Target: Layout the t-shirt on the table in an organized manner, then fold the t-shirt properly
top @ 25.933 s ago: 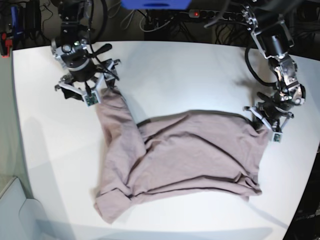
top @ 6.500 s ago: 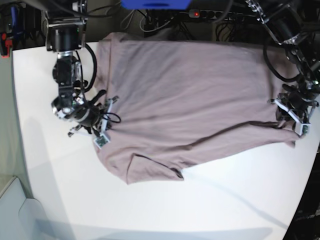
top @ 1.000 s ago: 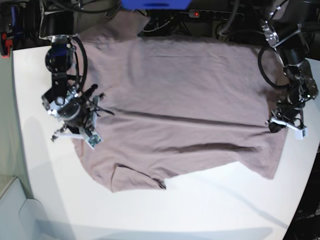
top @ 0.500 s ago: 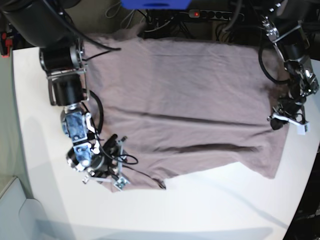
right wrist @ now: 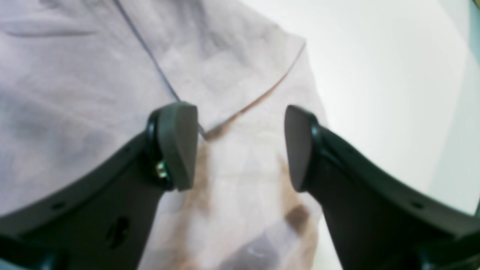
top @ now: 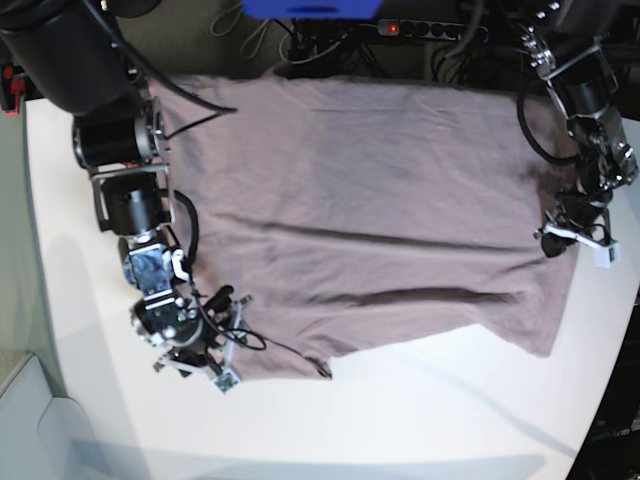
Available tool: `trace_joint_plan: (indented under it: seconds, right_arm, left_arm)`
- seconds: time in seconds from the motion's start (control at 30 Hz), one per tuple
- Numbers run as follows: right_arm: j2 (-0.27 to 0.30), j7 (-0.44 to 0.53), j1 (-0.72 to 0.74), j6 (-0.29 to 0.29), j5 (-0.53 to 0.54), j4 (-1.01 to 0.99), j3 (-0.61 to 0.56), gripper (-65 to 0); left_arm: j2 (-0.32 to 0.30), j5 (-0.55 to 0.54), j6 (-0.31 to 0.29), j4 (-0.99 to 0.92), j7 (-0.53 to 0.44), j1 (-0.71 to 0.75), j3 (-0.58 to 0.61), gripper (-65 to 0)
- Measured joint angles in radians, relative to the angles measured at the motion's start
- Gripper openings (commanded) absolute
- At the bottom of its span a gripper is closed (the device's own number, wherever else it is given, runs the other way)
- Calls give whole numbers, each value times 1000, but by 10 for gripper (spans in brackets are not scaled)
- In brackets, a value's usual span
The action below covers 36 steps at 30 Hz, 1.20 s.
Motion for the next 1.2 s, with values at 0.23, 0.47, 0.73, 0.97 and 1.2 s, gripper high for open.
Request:
trace_joint_plan:
  seconds: [0.23, 0.47, 0.73, 0.97, 1.2]
  right_arm:
    - [20, 62, -111, -20, 35, 19, 1, -285]
    - [56, 84, -323, -31, 40, 282, -5, -285]
    - [65, -232, -581, 188, 9, 755, -9, -285]
    - [66, -344, -697, 264, 5, 967, -5, -285]
    - [86, -353, -670, 266, -6, 1025, 18, -285]
  left_arm:
    - [-13, -10, -5, 0, 2, 11, 2, -650]
    - [-51, -2, -10, -2, 26, 17, 2, -650]
    - [-65, 2, -3, 0, 19, 31, -2, -650]
    - [-64, 2, -2, 0, 14, 32, -1, -650]
    - [-64, 2, -2, 0, 13, 32, -1, -650]
